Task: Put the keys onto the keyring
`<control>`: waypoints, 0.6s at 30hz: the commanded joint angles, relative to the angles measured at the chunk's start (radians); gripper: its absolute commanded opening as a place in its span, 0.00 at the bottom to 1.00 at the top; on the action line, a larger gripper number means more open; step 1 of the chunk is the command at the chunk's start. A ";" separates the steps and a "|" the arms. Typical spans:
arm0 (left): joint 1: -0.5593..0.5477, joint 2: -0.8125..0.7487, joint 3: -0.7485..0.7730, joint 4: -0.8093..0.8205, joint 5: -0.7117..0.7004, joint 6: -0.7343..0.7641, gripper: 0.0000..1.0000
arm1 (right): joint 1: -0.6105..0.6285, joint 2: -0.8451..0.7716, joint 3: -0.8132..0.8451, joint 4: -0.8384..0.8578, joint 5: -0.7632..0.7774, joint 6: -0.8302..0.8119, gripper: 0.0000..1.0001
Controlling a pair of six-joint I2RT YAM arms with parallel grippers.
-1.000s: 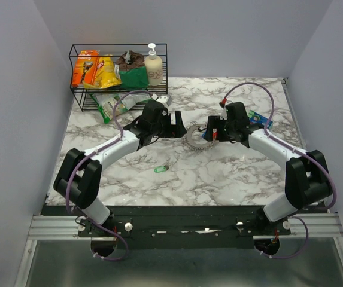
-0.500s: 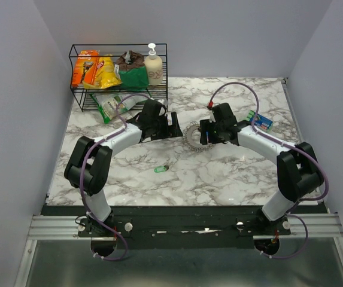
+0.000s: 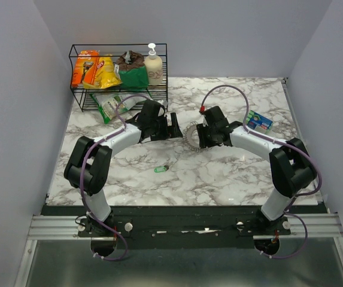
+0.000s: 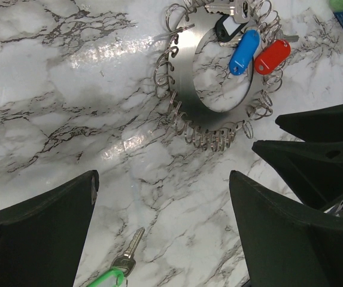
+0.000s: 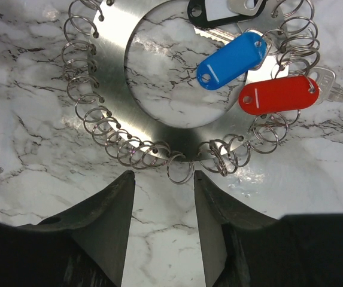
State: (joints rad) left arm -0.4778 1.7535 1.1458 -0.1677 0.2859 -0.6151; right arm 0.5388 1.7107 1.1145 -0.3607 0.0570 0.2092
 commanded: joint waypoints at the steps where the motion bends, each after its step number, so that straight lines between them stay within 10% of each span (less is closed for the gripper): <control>1: 0.004 -0.002 -0.018 -0.003 0.032 -0.002 0.99 | 0.012 0.036 0.028 -0.030 0.041 -0.011 0.52; 18: 0.004 -0.003 -0.035 0.000 0.047 0.002 0.99 | 0.027 0.110 0.047 -0.029 0.058 -0.013 0.33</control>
State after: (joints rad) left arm -0.4778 1.7535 1.1229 -0.1669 0.3050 -0.6147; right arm 0.5564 1.7912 1.1275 -0.3691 0.0856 0.2077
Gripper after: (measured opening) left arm 0.987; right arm 0.370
